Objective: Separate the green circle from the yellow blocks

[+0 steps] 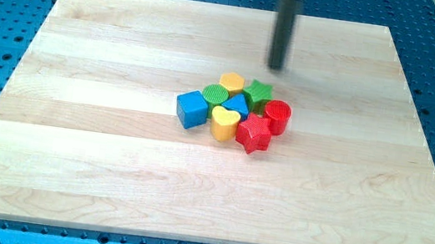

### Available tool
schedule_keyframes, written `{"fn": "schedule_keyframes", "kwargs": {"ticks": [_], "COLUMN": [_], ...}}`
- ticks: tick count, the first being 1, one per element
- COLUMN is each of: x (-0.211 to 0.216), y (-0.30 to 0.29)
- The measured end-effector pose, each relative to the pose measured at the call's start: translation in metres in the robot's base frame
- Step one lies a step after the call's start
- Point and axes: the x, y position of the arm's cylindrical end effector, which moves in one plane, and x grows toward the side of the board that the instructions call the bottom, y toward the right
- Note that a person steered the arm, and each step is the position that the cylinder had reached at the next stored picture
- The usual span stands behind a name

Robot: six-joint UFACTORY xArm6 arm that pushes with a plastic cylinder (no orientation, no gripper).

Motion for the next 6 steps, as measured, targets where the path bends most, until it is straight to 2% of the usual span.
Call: {"fn": "schedule_keyframes", "kwargs": {"ticks": [1, 2, 3, 6], "x": [0.105, 0.171, 0.186, 0.170], "y": [0.028, 0.011, -0.042, -0.091]}}
